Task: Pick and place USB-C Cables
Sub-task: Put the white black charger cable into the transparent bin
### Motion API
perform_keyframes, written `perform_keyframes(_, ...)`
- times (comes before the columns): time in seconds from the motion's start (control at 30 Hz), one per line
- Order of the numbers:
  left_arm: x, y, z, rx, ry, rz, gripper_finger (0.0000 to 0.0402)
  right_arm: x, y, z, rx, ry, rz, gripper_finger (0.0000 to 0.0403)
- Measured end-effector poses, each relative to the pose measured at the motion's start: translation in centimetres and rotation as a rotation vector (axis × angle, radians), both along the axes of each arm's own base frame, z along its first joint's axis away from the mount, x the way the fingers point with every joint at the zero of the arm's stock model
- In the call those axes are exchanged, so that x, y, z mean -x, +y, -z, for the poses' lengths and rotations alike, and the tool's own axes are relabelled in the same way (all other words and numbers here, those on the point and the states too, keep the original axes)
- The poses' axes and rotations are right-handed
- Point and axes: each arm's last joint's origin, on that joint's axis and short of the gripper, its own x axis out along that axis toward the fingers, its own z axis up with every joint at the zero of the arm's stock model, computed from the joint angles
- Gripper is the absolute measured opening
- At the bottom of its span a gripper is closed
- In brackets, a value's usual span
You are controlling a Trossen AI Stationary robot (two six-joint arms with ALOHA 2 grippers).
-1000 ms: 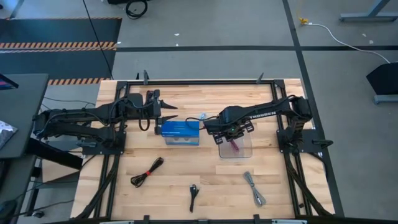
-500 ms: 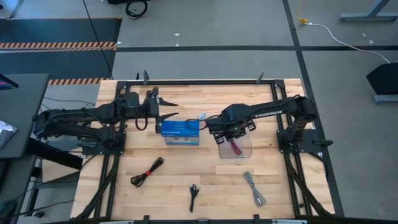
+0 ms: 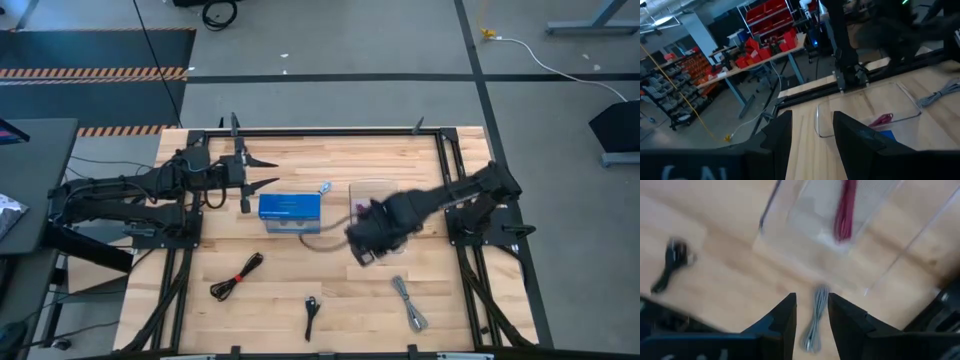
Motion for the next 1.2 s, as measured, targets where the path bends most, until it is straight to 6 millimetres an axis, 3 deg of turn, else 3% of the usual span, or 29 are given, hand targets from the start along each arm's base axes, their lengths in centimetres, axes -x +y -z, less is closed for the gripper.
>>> perform_keyframes(0.27, 0.0, 0.0, 0.1, 0.042, -0.001, -0.002, 0.0151, 2.7, 6.0, 1.2, 0.005, 0.030, -0.009, 0.0118)
perform_keyframes(0.63, -0.1, -0.9, 0.3, 0.182, -0.003, 0.033, 0.0151, 5.4, 10.4, 5.9, 0.007, 0.037, -0.062, 0.0119)
perform_keyframes(0.9, -0.2, -2.0, 0.5, 0.241, 0.016, 0.081, 0.0151, 7.0, 11.4, 10.4, 0.007, 0.056, 0.015, 0.0162)
perform_keyframes(1.2, -0.2, -3.3, 0.9, 0.245, 0.068, 0.146, 0.0151, 7.9, 11.4, 12.6, 0.023, 0.070, 0.001, 0.0223)
